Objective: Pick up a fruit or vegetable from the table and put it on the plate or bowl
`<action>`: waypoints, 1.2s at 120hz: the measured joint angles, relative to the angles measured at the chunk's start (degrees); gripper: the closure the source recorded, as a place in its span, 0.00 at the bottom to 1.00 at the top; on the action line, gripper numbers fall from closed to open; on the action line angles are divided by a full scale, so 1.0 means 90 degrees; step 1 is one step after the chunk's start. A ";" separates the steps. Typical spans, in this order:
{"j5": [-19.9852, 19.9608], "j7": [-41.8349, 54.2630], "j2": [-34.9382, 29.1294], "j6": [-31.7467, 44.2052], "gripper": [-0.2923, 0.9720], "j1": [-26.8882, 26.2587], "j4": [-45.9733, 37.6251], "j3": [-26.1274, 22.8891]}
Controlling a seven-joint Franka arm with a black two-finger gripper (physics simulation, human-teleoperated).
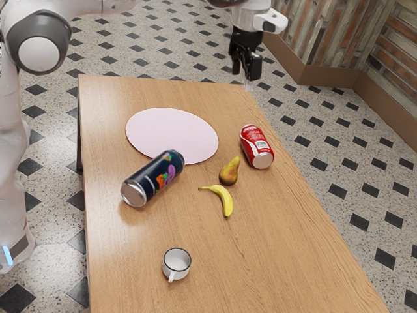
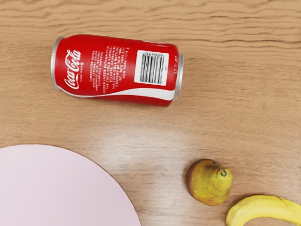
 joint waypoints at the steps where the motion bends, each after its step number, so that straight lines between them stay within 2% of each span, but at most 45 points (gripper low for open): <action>1: 0.0001 0.0001 0.0009 0.0000 0.23 -0.0011 0.0010 -0.0002; 18: 0.0010 0.0022 0.0061 0.0000 0.23 -0.0110 0.0062 -0.0009; 49: 0.0011 0.0055 0.0082 0.0001 0.23 0.0099 0.0167 -0.0068; 71: -0.0001 0.0055 0.0240 -0.0018 0.23 -0.0165 0.0211 -0.0094; 99: 0.0017 0.0011 0.0319 -0.0135 0.23 -0.0056 0.0147 -0.0041; 109: 0.0018 0.0012 0.0302 0.0038 0.23 -0.0152 -0.0302 -0.0035; 126: 0.0033 0.0037 -0.0065 0.0772 0.23 -0.0463 -0.1491 -0.0026; 144: 0.0039 0.0057 -0.0317 0.1468 0.23 -0.0610 -0.2306 -0.0015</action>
